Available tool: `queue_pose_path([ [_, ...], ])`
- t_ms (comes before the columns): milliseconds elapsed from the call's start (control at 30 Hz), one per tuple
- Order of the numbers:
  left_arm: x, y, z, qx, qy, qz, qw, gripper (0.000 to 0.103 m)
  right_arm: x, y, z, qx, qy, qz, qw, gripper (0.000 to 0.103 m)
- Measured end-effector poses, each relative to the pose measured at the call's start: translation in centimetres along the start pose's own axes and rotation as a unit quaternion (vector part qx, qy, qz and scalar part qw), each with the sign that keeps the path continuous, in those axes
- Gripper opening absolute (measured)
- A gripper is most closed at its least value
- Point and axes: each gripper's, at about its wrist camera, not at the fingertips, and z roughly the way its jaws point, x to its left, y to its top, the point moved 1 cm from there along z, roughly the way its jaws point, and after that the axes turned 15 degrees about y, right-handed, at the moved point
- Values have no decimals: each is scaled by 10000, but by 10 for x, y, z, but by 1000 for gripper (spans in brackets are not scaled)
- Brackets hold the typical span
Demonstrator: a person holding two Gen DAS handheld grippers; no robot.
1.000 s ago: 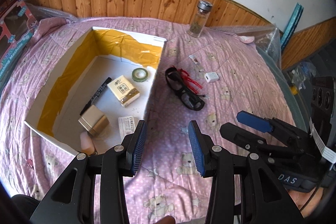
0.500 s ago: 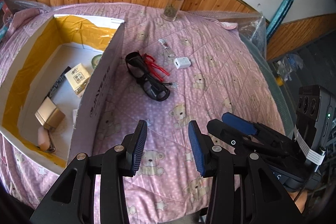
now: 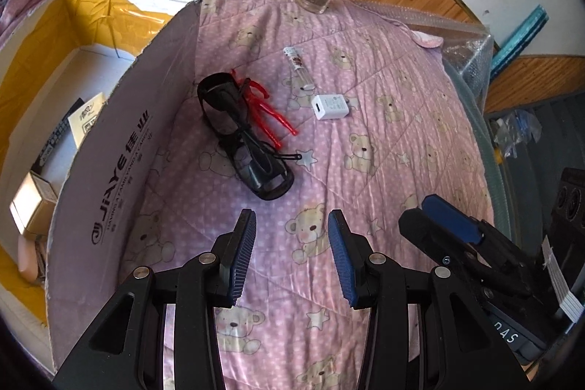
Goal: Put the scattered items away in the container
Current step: 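Move both tools back toward the glasses and white charger on the bedspread, then grasp the black glasses with the left tool while the right tool grasps the white charger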
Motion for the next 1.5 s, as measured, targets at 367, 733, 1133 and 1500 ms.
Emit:
queue_pose_path([
  [367,4,33,54,144,288,-435,9985,44,-47,36,52,249,-260,-4,9994,55],
  [733,3,51,97,165,716,-544,9958,44,-78,64,107,432,-525,-189,9975,55],
  [1133,16,57,107,-103,399,-667,9969,15,-99,64,140,635,-807,-396,9939,47],
  [1500,13,31,91,7,412,-441,9982,15,-96,38,103,604,-678,16,9959,47],
])
